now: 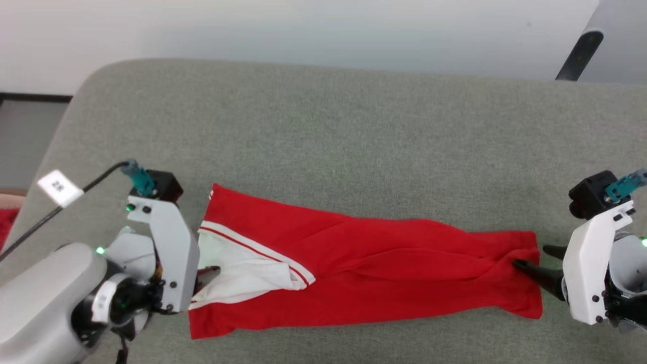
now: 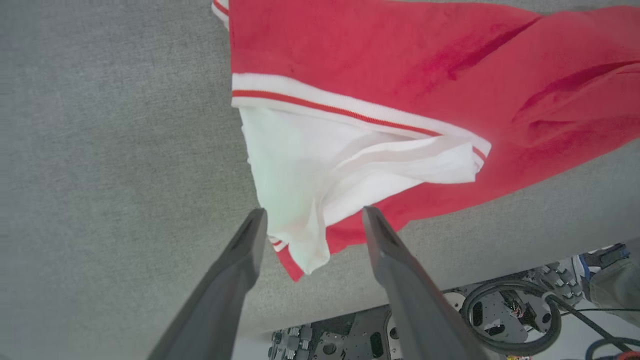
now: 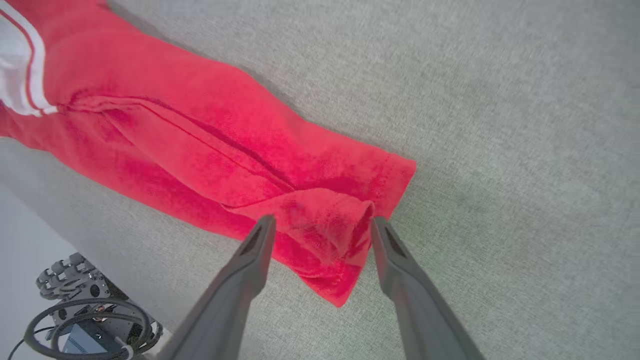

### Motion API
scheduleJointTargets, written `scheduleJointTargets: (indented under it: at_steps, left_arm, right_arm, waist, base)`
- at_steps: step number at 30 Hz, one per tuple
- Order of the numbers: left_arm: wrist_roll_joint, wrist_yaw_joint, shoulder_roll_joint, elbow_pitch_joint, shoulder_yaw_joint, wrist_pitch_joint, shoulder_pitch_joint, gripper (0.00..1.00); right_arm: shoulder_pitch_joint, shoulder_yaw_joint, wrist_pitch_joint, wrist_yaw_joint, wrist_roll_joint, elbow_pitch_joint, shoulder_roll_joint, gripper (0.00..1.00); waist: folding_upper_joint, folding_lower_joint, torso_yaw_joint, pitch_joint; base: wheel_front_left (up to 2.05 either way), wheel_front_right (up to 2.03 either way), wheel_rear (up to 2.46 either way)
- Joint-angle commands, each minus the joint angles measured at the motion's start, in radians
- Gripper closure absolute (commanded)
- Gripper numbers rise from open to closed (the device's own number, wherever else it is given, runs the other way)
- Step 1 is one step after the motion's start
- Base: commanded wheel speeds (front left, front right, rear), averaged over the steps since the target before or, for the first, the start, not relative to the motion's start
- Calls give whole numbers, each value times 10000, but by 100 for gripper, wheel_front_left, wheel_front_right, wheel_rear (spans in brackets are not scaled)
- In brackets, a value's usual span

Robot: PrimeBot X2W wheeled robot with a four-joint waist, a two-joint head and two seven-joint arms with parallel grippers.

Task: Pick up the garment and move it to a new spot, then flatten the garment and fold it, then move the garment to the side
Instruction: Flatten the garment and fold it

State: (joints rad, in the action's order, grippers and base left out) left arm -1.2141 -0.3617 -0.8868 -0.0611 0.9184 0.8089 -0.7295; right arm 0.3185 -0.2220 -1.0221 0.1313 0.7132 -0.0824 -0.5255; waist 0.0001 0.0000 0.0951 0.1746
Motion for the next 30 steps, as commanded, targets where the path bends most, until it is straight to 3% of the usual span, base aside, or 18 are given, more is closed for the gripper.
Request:
scheduleJointTargets:
  at_steps: [1, 8, 18, 25, 30]
  left_arm:
    - [33, -71, -126, -82, -26, -127, 209, 0]
    - [232, -276, -467, -592, -481, -1874, 1148, 0]
    - [278, -511, -731, -1188, -1789, -6496, 3757, 0]
    - [319, -525, -704, -1222, -2880, -10025, 5864, 0]
    - [735, -426, -105, -1169, -3829, -10711, 7006, 0]
  right_arm:
    - [-54, 105, 117, -12, 14, -83, 43, 0]
    - [-605, 639, 1725, -12, -451, -631, 329, 0]
    - [-2432, 1544, 4632, -12, -1527, -694, 1283, 0]
    - [-3294, 2093, 5495, -12, -1877, -784, 1700, 0]
    - [-3524, 2302, 5324, -10, -1963, -559, 1787, 0]
  waist:
    - [-1, 0, -10, -292]
    - [-1, 0, -48, -939]
    - [-1, 0, -187, -1690]
    - [-1, 0, -215, -1858]
    - [-1, 0, 48, -1917]
  base:
    - [0, 0, 0]
    - [0, 0, 0]
    - [0, 0, 0]
    - [0, 0, 0]
    - [0, 0, 0]
